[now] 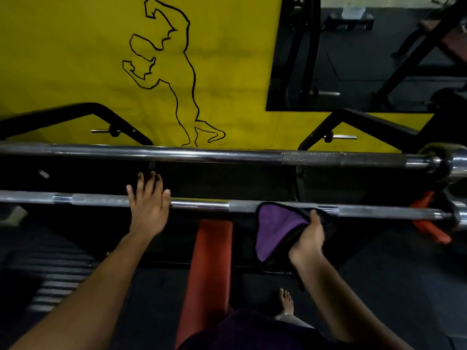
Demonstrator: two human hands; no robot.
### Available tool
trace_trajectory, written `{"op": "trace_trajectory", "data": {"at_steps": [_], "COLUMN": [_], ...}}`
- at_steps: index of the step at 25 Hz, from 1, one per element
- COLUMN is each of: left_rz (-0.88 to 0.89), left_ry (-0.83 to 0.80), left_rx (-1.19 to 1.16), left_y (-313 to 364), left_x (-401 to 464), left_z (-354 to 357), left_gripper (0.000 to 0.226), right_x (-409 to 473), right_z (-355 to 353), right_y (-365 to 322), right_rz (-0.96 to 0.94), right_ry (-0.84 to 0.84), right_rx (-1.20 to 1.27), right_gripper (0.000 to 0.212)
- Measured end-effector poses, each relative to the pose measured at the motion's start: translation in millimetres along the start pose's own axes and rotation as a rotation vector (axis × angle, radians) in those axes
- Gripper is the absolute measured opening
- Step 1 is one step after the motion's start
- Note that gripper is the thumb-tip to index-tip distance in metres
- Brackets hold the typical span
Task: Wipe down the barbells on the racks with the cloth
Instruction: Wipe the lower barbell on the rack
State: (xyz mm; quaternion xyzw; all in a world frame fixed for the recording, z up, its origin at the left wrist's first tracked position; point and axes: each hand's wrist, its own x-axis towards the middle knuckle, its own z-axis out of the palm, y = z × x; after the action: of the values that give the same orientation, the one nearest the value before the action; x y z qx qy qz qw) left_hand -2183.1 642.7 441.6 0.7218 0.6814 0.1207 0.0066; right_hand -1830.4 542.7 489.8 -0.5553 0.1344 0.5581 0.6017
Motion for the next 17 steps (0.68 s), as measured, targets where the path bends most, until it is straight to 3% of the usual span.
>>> {"op": "trace_trajectory", "data": {"at_steps": [6,11,14,17], "left_rz": [-0.003,-0.004,0.017,-0.001], "left_ry": [0.004,-0.016,-0.046,-0.031], "left_rx": [-0.01,-0.043,-0.114,-0.162], "left_y": [0.1,1.9,-3.3,-22.0], "left_x": [1.0,-2.4,-5.6,-18.6], "left_z": [-0.6,-5.5,-9.0,-11.8], "left_gripper": [0.074,0.074,0.08,0.076], "right_x": [-22.9,-32.3,-51.5,-67.5], "right_z": [39.5,27.6,27.4,25.0], "right_y": [81.4,72.6,37.4,7.4], "right_rz": [0.186,0.096,-0.199,-0.871], "right_ry": [-0.296,-0.484,-0.471,-0.595], "right_rx": [-0.366,-0.512,-0.597,-1.118], "right_gripper": [0.058,0.043,0.021,0.032]}}
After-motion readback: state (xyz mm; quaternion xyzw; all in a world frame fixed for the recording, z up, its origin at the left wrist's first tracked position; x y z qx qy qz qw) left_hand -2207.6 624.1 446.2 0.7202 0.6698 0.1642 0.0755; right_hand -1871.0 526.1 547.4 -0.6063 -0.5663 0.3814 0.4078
